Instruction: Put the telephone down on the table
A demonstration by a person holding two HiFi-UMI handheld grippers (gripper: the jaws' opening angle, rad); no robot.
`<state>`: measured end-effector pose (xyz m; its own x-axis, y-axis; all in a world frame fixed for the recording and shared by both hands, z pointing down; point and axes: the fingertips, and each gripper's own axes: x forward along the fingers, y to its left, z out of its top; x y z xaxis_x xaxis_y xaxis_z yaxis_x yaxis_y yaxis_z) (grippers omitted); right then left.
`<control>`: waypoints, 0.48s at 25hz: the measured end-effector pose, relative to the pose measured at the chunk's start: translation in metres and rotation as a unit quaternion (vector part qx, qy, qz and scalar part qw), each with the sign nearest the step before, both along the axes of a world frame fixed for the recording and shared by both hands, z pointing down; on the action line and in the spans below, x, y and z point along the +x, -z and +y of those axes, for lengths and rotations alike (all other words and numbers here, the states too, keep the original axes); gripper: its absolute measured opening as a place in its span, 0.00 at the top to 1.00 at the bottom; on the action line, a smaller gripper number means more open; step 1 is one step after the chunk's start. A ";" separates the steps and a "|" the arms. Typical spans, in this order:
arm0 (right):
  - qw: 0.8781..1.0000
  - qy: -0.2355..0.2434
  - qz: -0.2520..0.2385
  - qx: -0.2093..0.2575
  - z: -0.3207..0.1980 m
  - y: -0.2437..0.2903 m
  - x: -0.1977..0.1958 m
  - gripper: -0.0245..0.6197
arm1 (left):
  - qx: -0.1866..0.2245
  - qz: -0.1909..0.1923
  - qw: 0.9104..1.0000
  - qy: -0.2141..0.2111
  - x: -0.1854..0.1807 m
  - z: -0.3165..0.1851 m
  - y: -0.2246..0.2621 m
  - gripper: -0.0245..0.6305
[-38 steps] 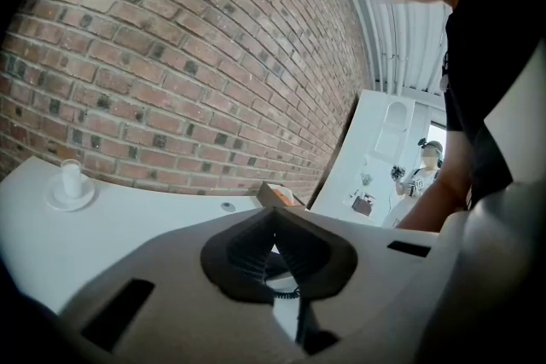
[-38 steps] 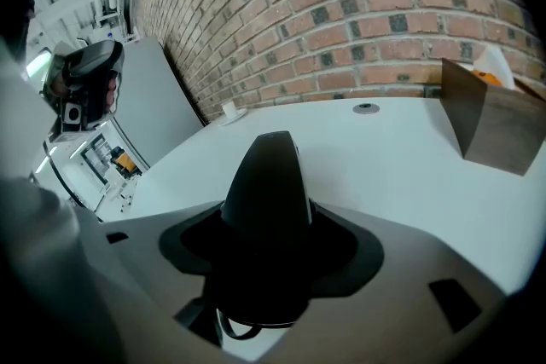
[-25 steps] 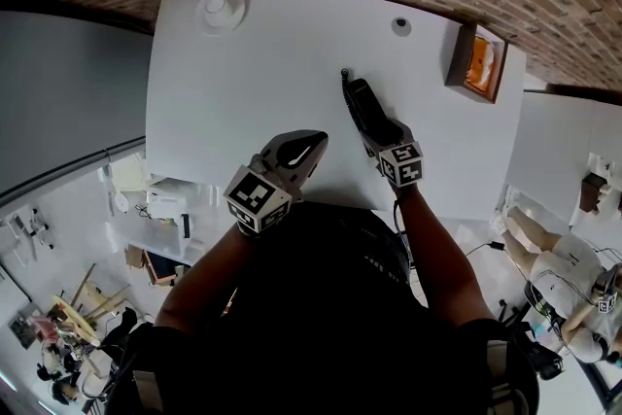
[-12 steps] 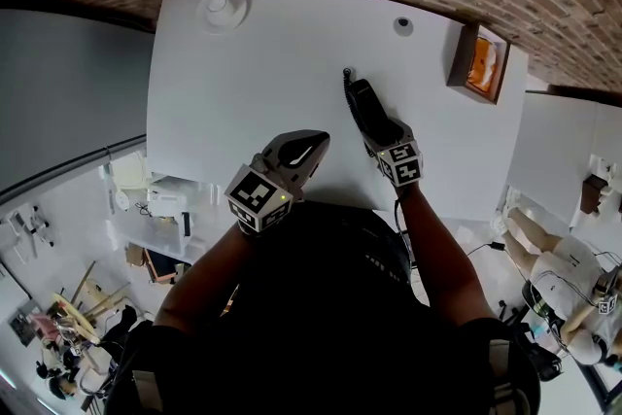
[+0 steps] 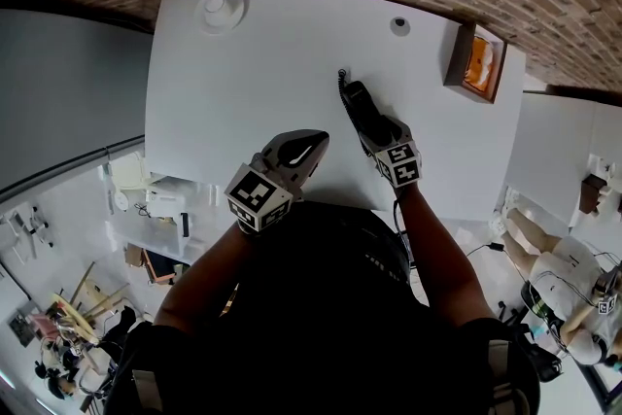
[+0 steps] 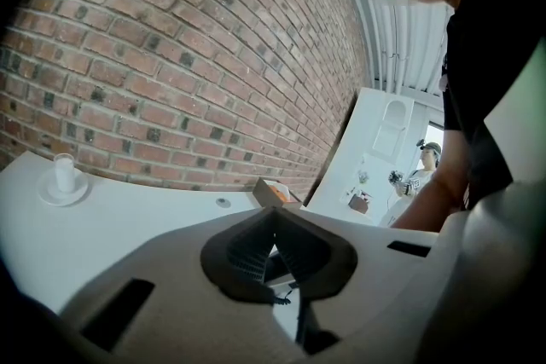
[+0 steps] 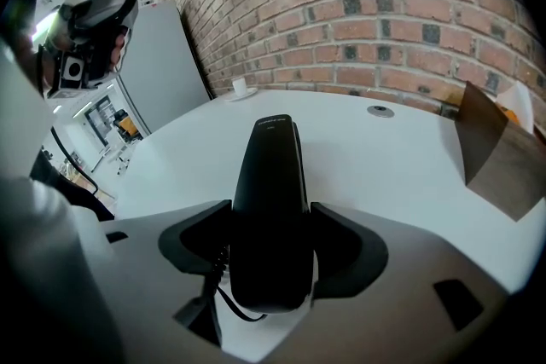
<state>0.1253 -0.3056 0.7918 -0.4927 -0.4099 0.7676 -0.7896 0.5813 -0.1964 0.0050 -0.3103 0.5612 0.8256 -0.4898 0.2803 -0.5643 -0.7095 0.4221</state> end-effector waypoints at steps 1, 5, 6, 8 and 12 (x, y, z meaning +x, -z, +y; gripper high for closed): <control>1.000 0.000 -0.002 0.002 0.000 0.002 0.000 0.53 | 0.001 0.000 1.000 0.001 0.001 0.001 0.000 0.95; 1.000 0.006 -0.012 0.021 0.000 0.020 0.001 0.53 | 0.006 0.001 1.000 0.002 0.005 0.004 0.004 0.95; 1.000 0.009 -0.011 0.027 0.001 0.025 0.003 0.53 | 0.008 0.001 1.000 0.002 0.007 0.006 0.005 0.95; 0.999 0.013 -0.012 0.032 0.004 0.032 0.006 0.53 | 0.015 0.002 1.000 0.003 0.011 0.010 0.009 0.95; 0.998 0.007 -0.019 0.053 0.011 0.052 0.016 0.53 | 0.030 0.004 1.000 0.005 0.022 0.019 0.020 0.95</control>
<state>0.1417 -0.2942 0.7395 -0.5271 -0.4799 0.7013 -0.7742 0.6115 -0.1635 0.0266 -0.2910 0.5411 0.8226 -0.5141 0.2430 -0.5682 -0.7278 0.3840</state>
